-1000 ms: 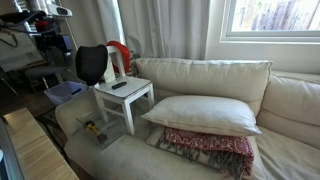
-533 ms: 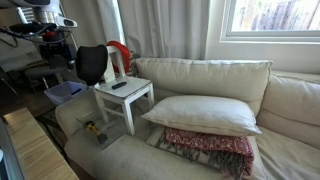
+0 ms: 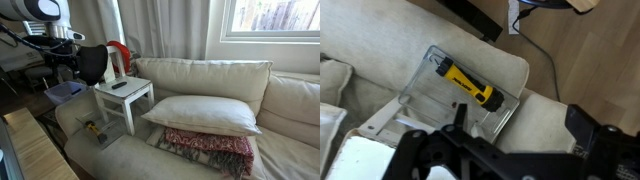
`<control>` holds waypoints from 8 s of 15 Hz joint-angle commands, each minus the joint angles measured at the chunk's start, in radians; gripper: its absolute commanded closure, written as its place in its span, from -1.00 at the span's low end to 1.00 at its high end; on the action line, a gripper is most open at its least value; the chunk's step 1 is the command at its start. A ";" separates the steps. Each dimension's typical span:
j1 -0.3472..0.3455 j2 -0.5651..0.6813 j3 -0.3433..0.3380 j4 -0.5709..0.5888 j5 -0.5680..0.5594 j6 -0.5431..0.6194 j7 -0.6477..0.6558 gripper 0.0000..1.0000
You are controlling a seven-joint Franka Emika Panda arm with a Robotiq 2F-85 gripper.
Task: Remove the torch from the clear container then place the container on the seat of the white chair
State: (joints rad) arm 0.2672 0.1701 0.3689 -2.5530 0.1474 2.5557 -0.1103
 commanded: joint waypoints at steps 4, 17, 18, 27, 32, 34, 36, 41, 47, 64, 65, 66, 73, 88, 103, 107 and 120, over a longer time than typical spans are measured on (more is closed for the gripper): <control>-0.033 0.440 -0.043 0.187 -0.034 0.163 -0.312 -1.00; -0.089 0.691 -0.036 0.355 -0.185 0.254 -0.307 -1.00; -0.089 0.689 -0.035 0.354 -0.184 0.254 -0.306 -1.00; -0.188 0.945 -0.013 0.463 -0.313 0.426 -0.393 -1.00; -0.206 1.054 -0.013 0.523 -0.386 0.491 -0.394 -1.00; -0.198 1.085 -0.022 0.549 -0.407 0.503 -0.387 -1.00; -0.176 1.103 -0.040 0.571 -0.423 0.502 -0.376 -1.00; -0.154 1.159 -0.047 0.652 -0.442 0.471 -0.370 -1.00; -0.085 1.212 -0.088 0.754 -0.446 0.438 -0.354 -1.00; 0.065 1.246 -0.184 0.880 -0.451 0.293 -0.296 -0.24; 0.065 1.244 -0.182 0.878 -0.451 0.291 -0.297 -0.08; 0.064 1.241 -0.179 0.875 -0.451 0.288 -0.300 0.05; 0.054 1.146 -0.182 0.791 -0.455 0.310 -0.288 0.36; 0.110 0.945 -0.282 0.599 -0.519 0.382 -0.240 -0.64; 0.065 1.202 -0.271 0.726 -0.527 0.634 -0.275 -1.00; 0.058 1.263 -0.269 0.779 -0.538 0.722 -0.285 -1.00; -0.028 1.264 -0.195 0.804 -0.597 0.460 -0.393 -0.38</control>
State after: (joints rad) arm 0.2675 1.3730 0.1470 -1.8034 -0.4155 3.0631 -0.4599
